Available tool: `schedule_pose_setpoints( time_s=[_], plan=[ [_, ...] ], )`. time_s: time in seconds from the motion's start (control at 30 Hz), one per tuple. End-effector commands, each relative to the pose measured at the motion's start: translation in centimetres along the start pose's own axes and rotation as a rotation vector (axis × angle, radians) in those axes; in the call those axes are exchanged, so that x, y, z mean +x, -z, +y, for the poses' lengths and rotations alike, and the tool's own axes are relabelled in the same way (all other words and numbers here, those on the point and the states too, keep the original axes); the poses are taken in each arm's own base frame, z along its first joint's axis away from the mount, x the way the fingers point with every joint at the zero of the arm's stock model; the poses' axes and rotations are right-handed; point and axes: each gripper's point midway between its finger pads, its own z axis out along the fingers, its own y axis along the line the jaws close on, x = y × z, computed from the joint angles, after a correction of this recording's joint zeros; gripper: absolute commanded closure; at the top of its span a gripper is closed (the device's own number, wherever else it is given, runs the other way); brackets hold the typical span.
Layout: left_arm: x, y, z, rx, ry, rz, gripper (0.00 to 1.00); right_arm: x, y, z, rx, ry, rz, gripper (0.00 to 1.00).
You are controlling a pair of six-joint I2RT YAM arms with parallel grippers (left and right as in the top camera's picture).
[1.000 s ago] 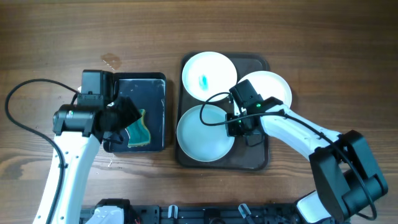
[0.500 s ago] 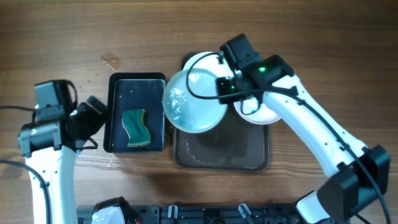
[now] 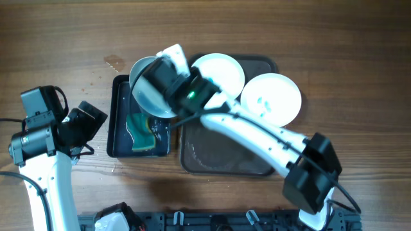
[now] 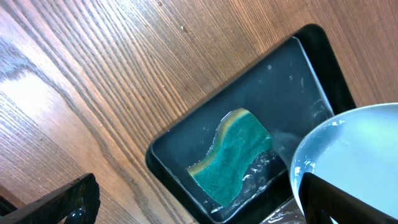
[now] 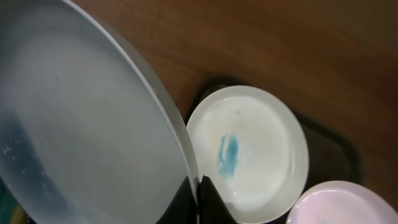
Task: Clean dirty plates on tray and stack at the side
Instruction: 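Lift the cleaned plate with the right gripper and tip it over the black tray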
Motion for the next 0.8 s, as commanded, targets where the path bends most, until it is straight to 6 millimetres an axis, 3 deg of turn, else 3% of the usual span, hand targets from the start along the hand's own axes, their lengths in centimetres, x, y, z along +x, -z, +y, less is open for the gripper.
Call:
schedule_pose_setpoints(
  time_s=[0.0, 0.23, 0.33, 0.77],
  plan=[
    [-0.4, 0.7, -0.3, 0.024, 0.009, -0.019, 0.0, -4.0, 5.5, -3.6, 0.24, -0.046, -0.204, 0.96],
    [-0.4, 0.7, -0.3, 0.024, 0.009, -0.019, 0.0, -4.5, 10.8, -1.8, 0.387, 0.008, -0.355, 0.96],
    [-0.4, 0.7, -0.3, 0.024, 0.009, -0.019, 0.0, -4.4, 12.1, -1.1, 0.406, 0.023, -0.386, 0.96],
    [-0.4, 0.7, -0.3, 0.024, 0.009, -0.019, 0.0, -4.4, 12.7, -0.6, 0.412, 0.046, -0.4, 0.96]
  ],
)
